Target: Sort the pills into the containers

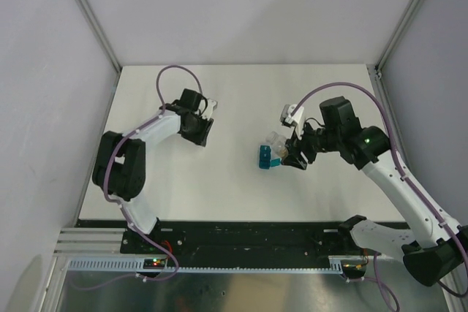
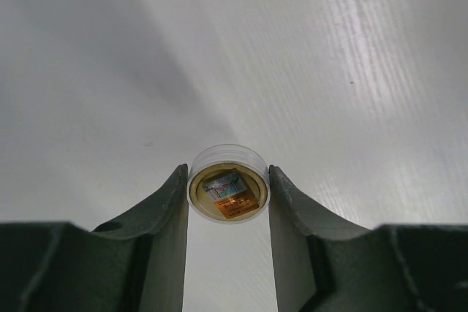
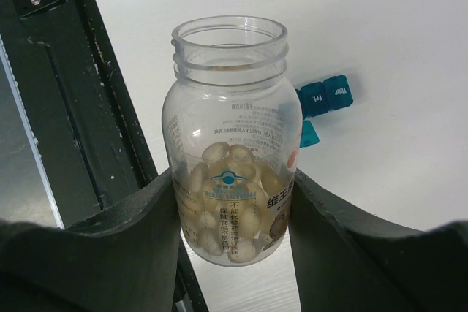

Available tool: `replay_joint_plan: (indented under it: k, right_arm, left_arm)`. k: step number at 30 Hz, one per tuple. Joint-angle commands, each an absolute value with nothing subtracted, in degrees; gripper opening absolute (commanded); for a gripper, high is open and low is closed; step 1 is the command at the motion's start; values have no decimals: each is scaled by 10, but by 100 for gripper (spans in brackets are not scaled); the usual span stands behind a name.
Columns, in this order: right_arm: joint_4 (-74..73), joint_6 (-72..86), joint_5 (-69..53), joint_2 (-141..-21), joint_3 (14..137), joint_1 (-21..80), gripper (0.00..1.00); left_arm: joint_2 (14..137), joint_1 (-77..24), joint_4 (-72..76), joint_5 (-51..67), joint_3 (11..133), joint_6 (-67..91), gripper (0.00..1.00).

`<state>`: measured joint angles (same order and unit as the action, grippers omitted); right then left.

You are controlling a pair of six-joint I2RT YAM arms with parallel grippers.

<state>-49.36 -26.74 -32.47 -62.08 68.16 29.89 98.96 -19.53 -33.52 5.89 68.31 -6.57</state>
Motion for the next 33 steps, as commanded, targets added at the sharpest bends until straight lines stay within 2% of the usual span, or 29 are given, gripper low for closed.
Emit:
replay_joint_plan:
  k: [1,15,24,28,33]
  right_arm:
    - [-464,-260,-346,-604,670,289,0]
    - [-459,-256,-348,-606,659,284,0]
    - [-455,-250,-337,-607,650,274,0]
    - [-445,-239,-318,-610,639,259,0]
    - [-437,-233,-320,-607,630,239,0]
  left_arm:
    - [1016,-196,-330,19,693,-71,32]
    - [1065,-196,-329,27,700,-63,51]
    - [1036,-196,-330,43,707,-71,83]
    - [996,-199,-330,86,719,-79,90]
    - [965,-228,-330,134,752,-97,94]
